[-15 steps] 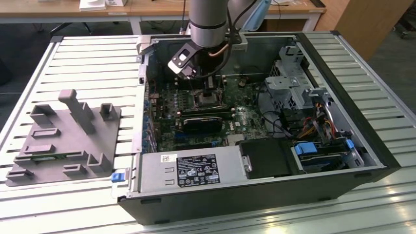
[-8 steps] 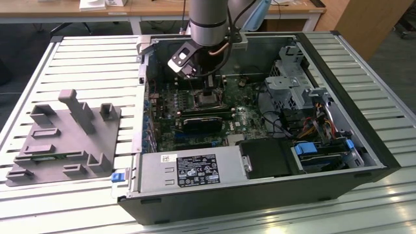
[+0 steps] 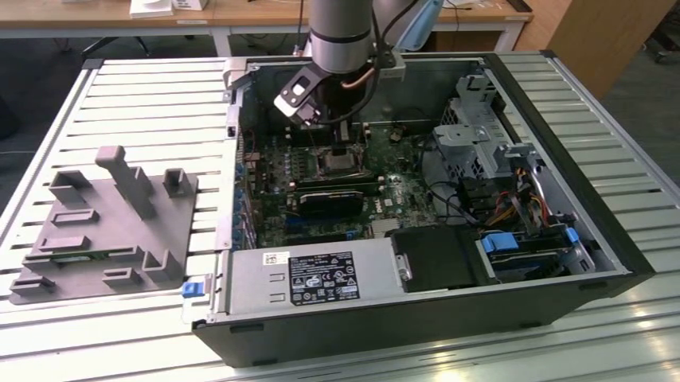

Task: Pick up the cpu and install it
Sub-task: 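Place the cpu into insertion slot, then close the cpu cover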

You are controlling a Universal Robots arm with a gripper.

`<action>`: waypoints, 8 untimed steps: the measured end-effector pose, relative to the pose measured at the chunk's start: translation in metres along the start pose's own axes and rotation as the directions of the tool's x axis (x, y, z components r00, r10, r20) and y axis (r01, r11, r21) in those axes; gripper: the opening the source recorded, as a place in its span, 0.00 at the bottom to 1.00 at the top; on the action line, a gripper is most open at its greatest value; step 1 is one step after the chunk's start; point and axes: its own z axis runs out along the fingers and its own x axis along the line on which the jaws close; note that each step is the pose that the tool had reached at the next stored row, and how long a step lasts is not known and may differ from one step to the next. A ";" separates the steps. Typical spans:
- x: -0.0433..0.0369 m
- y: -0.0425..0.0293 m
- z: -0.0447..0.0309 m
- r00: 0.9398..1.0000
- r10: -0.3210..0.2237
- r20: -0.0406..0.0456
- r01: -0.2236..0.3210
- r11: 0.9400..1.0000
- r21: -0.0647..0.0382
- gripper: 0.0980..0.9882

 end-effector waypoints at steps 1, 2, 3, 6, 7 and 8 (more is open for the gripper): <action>0.0000 0.0000 -0.0004 1.000 0.000 0.000 0.000 1.000 0.000 0.01; 0.0000 0.0000 -0.0007 1.000 0.000 0.000 0.000 1.000 0.000 0.01; 0.0000 0.0001 -0.0011 1.000 0.000 0.000 0.000 1.000 0.000 0.01; 0.0000 0.0001 -0.0029 1.000 0.000 0.000 0.000 1.000 0.000 0.01; 0.0000 0.0001 -0.0035 1.000 0.000 0.000 0.000 1.000 0.001 0.01; 0.0000 0.0002 -0.0042 1.000 0.000 0.000 0.000 1.000 0.001 0.01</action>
